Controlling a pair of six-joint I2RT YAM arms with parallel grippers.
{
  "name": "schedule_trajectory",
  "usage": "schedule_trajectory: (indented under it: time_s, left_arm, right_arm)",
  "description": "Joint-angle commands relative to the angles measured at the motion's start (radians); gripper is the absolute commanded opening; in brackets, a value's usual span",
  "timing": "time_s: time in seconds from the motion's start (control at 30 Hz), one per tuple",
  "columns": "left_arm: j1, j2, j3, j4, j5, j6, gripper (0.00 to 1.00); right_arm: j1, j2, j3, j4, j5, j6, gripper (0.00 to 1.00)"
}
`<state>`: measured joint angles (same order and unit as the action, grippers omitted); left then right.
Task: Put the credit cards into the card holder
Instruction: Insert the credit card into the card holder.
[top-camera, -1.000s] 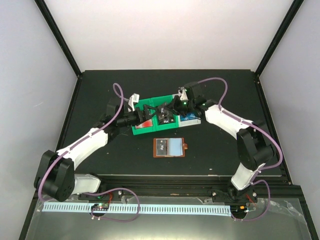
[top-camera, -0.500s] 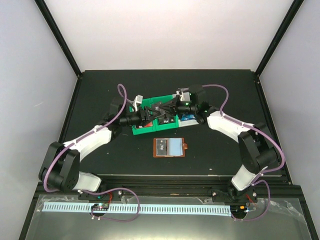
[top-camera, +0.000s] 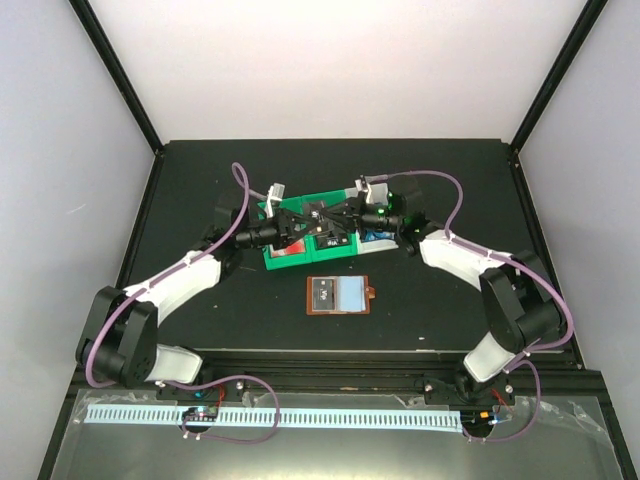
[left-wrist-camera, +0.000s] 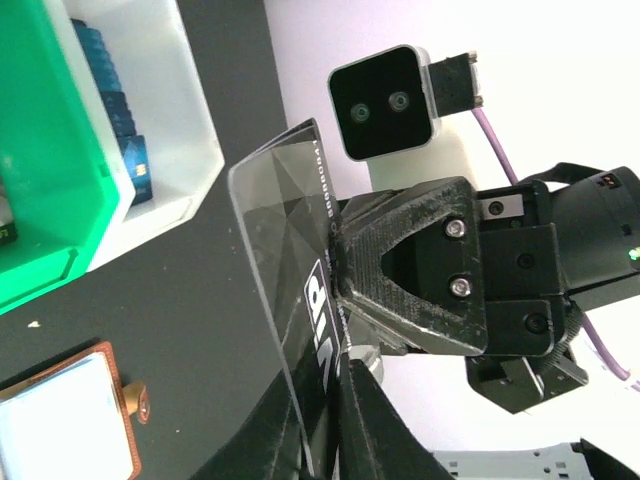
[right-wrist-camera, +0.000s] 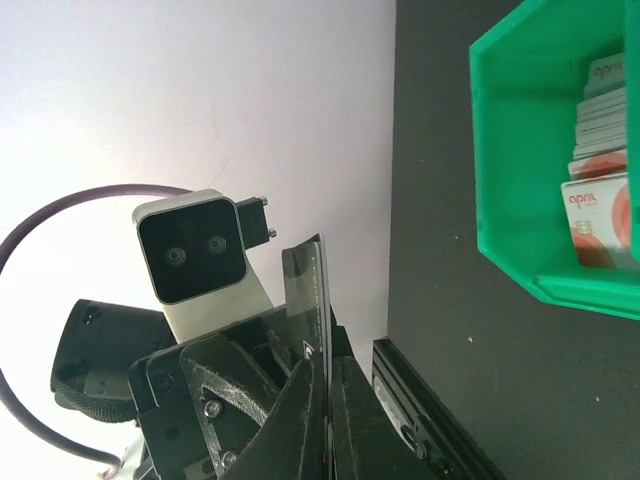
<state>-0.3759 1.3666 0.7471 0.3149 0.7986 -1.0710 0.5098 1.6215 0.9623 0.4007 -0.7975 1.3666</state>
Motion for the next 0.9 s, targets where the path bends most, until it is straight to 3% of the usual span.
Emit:
schedule_trajectory:
  time_s: [0.0,0.17,0.23,0.6,0.87]
  left_arm:
    - [0.019,-0.018,0.0,0.018,0.014,0.044,0.05]
    - [0.022,-0.033,-0.008,0.042,0.049,0.051,0.02]
    - [0.022,-0.042,-0.011,0.063,0.067,0.04,0.01]
    - [0.022,-0.133,-0.021,0.173,0.123,-0.092,0.02]
    - [0.022,-0.127,-0.019,0.247,0.163,-0.162,0.01]
  right_arm:
    - [-0.009,-0.054,0.013,0.081,-0.081,-0.011,0.06]
    - [-0.011,-0.078,-0.004,0.098,-0.085,-0.037,0.25]
    - [-0.012,-0.092,-0.013,0.117,-0.086,-0.045,0.28]
    - [-0.025,-0.21,-0.097,0.045,-0.015,-0.126,0.26]
    - [-0.024,-0.212,-0.064,0.012,-0.076,-0.194,0.24]
